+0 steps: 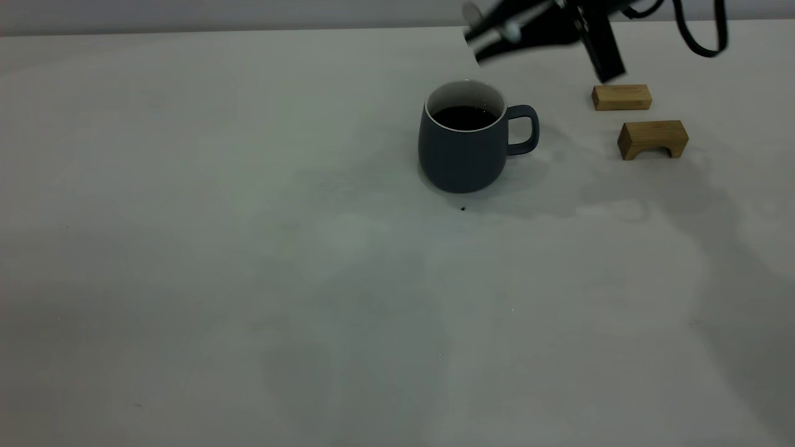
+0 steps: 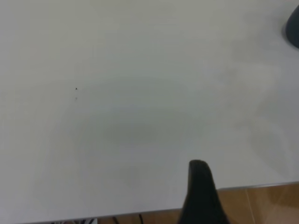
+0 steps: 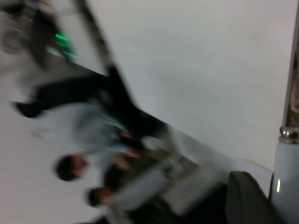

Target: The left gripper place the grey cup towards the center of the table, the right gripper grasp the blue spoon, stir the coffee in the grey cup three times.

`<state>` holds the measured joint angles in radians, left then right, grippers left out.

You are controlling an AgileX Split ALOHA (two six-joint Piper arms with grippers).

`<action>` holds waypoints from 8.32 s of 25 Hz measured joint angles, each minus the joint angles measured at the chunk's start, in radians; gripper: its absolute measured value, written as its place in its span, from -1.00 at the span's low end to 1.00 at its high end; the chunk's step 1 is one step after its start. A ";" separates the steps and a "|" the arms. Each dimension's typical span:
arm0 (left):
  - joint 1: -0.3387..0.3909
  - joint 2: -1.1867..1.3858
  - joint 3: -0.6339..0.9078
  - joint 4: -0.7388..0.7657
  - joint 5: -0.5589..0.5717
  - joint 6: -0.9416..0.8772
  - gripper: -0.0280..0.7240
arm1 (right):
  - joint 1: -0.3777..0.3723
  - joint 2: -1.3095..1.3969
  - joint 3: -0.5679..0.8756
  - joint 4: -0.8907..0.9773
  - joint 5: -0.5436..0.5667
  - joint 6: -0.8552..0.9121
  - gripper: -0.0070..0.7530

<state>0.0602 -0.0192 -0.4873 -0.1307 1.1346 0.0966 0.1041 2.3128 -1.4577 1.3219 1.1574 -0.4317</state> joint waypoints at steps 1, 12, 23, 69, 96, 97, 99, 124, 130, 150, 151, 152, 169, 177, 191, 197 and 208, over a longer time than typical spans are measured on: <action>0.000 0.000 0.000 0.000 0.000 0.000 0.63 | 0.000 0.000 0.000 0.035 0.000 0.015 -0.67; 0.000 0.000 0.000 0.000 0.000 0.000 0.63 | 0.000 0.000 0.000 0.225 0.001 0.753 -0.67; 0.000 0.000 0.000 0.000 0.000 0.000 0.63 | 0.000 0.115 0.000 0.347 0.000 1.042 -0.67; 0.000 0.000 0.000 0.000 0.000 0.000 0.63 | -0.058 0.274 -0.160 0.157 -0.010 0.941 -0.67; 0.000 0.000 0.000 -0.002 0.000 0.000 0.63 | -0.053 0.275 -0.160 0.156 -0.015 0.919 -0.67; 0.000 0.000 0.000 -0.002 0.000 0.000 0.63 | -0.053 0.275 -0.160 0.124 -0.012 0.917 -0.67; 0.000 0.000 0.000 -0.002 0.000 0.000 0.63 | -0.047 0.275 -0.161 0.090 0.000 0.915 -0.67; 0.000 0.000 0.000 -0.002 0.000 0.000 0.63 | -0.013 0.276 -0.161 0.305 -0.142 0.923 -0.67; 0.000 0.000 0.000 -0.002 0.000 0.000 0.63 | -0.053 0.276 -0.161 0.142 -0.033 0.918 -0.67; 0.000 0.000 0.000 -0.002 0.000 0.000 0.63 | -0.053 0.237 -0.167 -0.045 0.005 0.917 0.17; 0.000 0.000 0.000 -0.002 0.000 0.000 0.63 | -0.053 0.221 -0.167 -0.066 0.005 0.917 0.30; 0.000 0.000 0.000 -0.002 0.000 0.000 0.63 | -0.053 0.204 -0.167 -0.090 0.005 0.917 0.42; 0.000 0.000 0.000 -0.002 0.000 0.000 0.63 | 0.028 -0.232 -0.160 -1.024 0.041 0.916 0.15; 0.000 0.000 0.000 -0.002 0.000 0.000 0.63 | 0.037 -0.564 -0.160 -1.229 0.065 0.825 -0.17; 0.000 0.000 0.000 -0.002 0.000 0.000 0.63 | 0.037 -0.860 -0.101 -1.401 0.080 0.485 -0.38; 0.000 0.000 0.000 -0.002 0.000 0.000 0.63 | 0.037 -1.033 0.140 -1.394 0.080 0.477 -0.37; 0.000 0.000 0.000 -0.002 0.000 0.000 0.63 | 0.037 -1.632 0.663 -1.392 -0.024 0.472 -0.36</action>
<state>0.0602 -0.0192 -0.4873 -0.1328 1.1346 0.0966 0.1406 0.6810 -0.7951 -0.0698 1.1336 0.0406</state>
